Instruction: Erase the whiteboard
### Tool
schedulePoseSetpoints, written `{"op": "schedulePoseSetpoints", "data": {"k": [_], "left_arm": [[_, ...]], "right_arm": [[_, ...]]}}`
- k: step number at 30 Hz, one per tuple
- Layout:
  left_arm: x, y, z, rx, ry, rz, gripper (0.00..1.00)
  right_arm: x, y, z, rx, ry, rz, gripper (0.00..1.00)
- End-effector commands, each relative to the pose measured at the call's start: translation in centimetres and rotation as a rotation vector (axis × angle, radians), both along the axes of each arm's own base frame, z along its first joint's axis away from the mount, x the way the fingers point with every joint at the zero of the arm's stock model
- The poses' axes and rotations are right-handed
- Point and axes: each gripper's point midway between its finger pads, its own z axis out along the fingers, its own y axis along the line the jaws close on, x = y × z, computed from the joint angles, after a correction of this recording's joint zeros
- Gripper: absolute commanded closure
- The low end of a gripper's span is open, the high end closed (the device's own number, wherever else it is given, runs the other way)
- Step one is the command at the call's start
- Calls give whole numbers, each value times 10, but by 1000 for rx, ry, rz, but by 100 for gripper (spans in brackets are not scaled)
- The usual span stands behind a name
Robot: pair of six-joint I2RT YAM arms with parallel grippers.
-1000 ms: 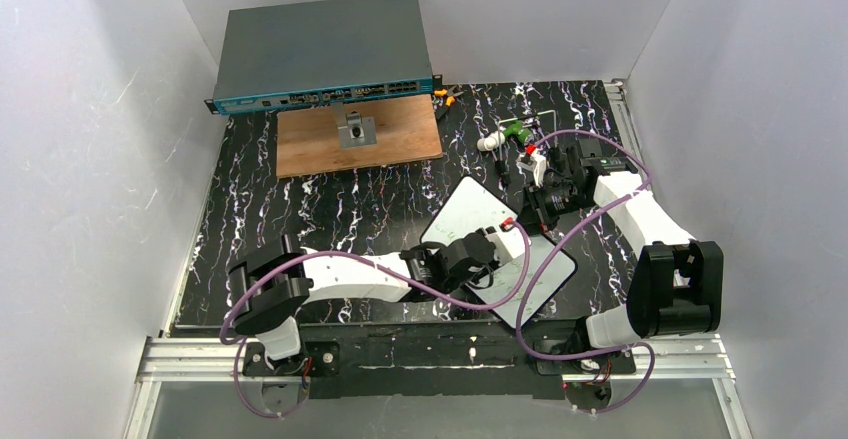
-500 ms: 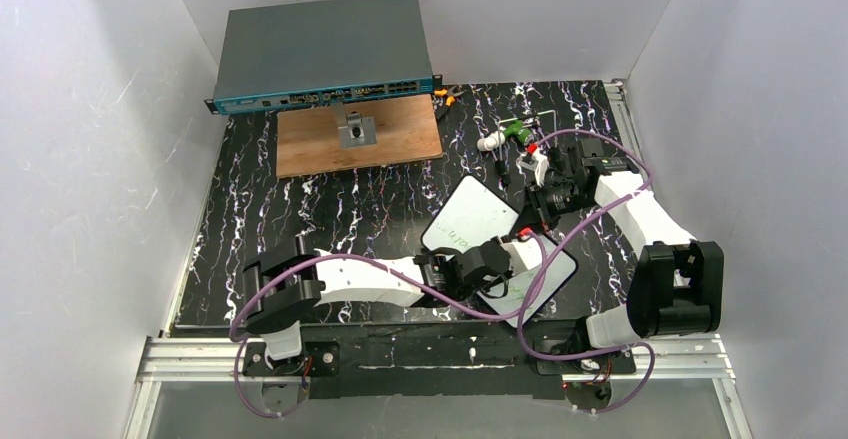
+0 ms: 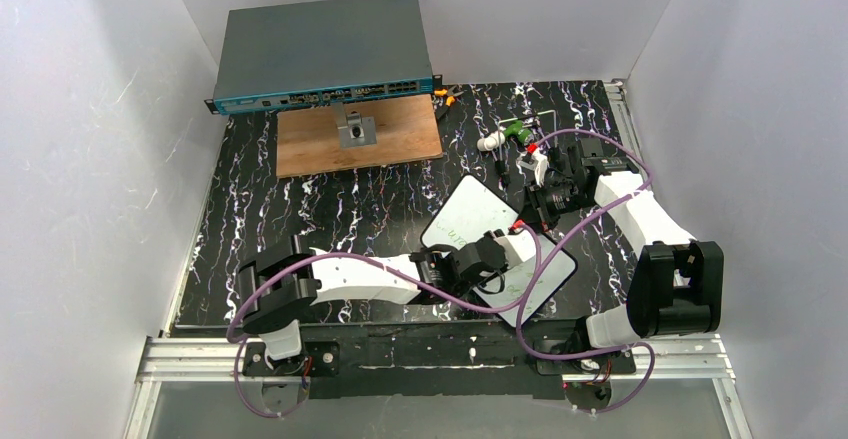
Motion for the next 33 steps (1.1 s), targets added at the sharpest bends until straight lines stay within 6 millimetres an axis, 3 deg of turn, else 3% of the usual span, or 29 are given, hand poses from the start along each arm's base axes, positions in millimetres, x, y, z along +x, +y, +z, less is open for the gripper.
{"op": "schedulePoseSetpoints", "data": {"k": [1,13,18,25,33], "left_arm": [[10,17,-1,7,8,58,100],[-30,-23,-4,-21,55,-128,100],[-33,-31,-3,-14,49,-130,100],[-31,-28,-3,1,32,-104,100],[3,8,-3,40,-15,43,100]], "right_arm": [[12,6,16,40,-145,51,99],[13,6,15,39,-144,51,99],[13,6,16,39,-145,51,99],[13,6,16,41,-144,51,99],[13,6,17,43,-146,50,99]]}}
